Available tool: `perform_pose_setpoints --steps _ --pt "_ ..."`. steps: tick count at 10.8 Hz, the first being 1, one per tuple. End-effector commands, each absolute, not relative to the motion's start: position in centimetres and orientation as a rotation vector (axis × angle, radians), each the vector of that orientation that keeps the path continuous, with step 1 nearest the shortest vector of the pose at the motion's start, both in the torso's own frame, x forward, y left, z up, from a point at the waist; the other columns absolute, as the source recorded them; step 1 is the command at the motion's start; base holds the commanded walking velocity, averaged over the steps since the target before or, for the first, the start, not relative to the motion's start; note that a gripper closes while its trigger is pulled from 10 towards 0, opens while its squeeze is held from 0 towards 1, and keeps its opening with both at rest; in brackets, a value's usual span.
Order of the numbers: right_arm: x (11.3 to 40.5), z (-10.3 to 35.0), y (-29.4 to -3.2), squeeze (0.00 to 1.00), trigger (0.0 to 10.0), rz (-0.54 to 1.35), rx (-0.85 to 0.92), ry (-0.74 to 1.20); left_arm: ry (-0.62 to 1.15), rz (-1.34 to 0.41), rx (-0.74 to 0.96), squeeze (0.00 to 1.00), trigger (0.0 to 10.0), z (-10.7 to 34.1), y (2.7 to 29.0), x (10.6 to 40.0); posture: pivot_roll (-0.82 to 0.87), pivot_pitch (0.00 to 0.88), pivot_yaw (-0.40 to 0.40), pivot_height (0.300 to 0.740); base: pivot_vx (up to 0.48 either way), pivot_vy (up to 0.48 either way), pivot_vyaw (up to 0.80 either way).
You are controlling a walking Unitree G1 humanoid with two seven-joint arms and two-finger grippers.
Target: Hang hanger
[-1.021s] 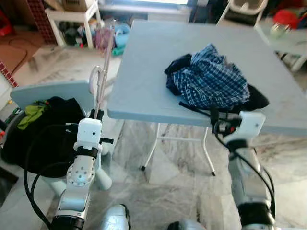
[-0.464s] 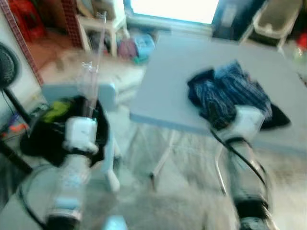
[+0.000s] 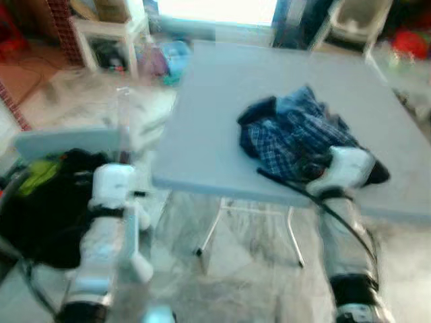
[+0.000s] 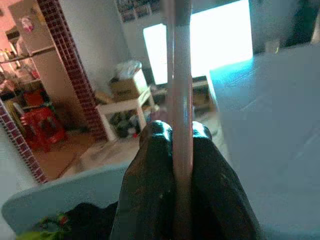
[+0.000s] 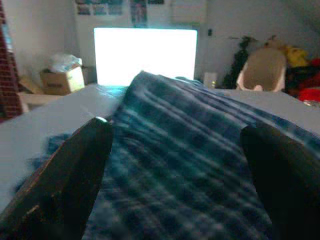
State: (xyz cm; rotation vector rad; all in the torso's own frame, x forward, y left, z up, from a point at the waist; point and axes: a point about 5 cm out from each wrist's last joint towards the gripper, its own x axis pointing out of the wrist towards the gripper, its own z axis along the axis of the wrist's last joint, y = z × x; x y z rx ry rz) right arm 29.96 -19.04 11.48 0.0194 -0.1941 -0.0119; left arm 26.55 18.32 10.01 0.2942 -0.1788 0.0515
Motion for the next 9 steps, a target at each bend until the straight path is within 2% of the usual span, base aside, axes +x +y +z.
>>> perform_pose_setpoints --steps 1,3,6,7,9 --pt "29.6 11.6 -20.6 0.0 10.0 -0.032 -0.033 -0.183 -0.204 0.033 0.286 0.0 10.0 10.5 17.2 26.6 0.05 0.057 -0.055 0.74 0.0 0.0 0.0" --pt "29.8 12.3 -23.0 0.0 10.0 0.081 -0.149 -0.132 -0.186 0.04 0.287 0.0 10.0 10.0 17.2 25.6 0.05 0.081 -0.064 0.74 0.0 0.0 0.0" --pt "30.6 13.9 -25.5 0.0 10.0 0.219 -0.155 -0.073 -0.184 0.036 0.278 0.0 10.0 10.1 16.7 25.7 0.05 0.084 -0.068 0.74 0.0 0.0 0.0" --pt "30.6 13.3 -25.3 0.0 10.0 0.275 -0.113 -0.001 -0.181 0.034 0.279 0.0 10.0 10.0 16.8 25.7 0.05 0.089 -0.069 0.74 0.0 0.0 0.0" --pt "30.1 10.8 -23.2 0.0 10.0 0.417 -0.13 0.142 -0.175 0.03 0.281 0.0 10.0 9.9 16.8 25.2 0.06 0.099 -0.07 0.74 0.0 0.0 0.0"
